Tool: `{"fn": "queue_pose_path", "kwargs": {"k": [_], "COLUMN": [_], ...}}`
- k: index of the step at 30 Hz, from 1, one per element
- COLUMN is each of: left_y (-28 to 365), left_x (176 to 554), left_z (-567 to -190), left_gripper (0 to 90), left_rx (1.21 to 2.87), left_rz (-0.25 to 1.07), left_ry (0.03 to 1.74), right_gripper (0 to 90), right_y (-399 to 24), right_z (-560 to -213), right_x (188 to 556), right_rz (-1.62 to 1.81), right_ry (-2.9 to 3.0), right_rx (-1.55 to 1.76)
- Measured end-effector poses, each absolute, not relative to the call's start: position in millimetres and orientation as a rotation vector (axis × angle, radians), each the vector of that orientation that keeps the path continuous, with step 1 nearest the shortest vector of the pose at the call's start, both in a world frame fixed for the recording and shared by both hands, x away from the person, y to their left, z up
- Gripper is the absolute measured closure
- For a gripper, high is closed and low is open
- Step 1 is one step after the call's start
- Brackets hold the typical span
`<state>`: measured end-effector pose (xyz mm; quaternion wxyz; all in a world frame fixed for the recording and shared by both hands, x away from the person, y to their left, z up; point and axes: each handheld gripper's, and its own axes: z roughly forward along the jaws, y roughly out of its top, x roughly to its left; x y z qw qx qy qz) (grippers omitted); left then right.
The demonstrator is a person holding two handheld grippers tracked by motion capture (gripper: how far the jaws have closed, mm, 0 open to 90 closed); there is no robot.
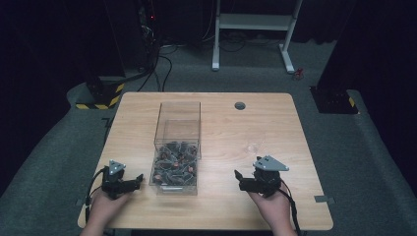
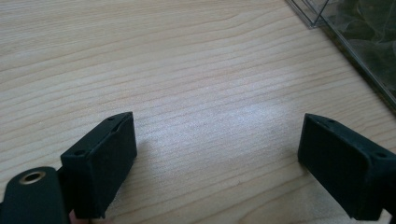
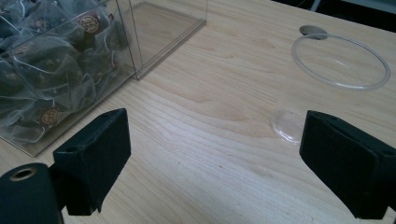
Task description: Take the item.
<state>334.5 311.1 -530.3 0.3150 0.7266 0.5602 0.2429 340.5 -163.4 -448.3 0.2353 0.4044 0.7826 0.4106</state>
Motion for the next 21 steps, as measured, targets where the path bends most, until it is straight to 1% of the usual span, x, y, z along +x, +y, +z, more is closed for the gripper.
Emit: {"fn": "queue_pose_path", "kwargs": {"k": [21], "left_y": [311], "left_x": [334], "left_z": [-530], "left_gripper": [11.9], "left_rx": [1.919], "left_rz": [0.64], "left_ry": [1.475], "right_gripper": [11.4], "right_y": [-129], "right_z": [-431], "right_x": [339], "right_rz": [1.21], "right_ry": [2.227], "right_rx": [1.009]}}
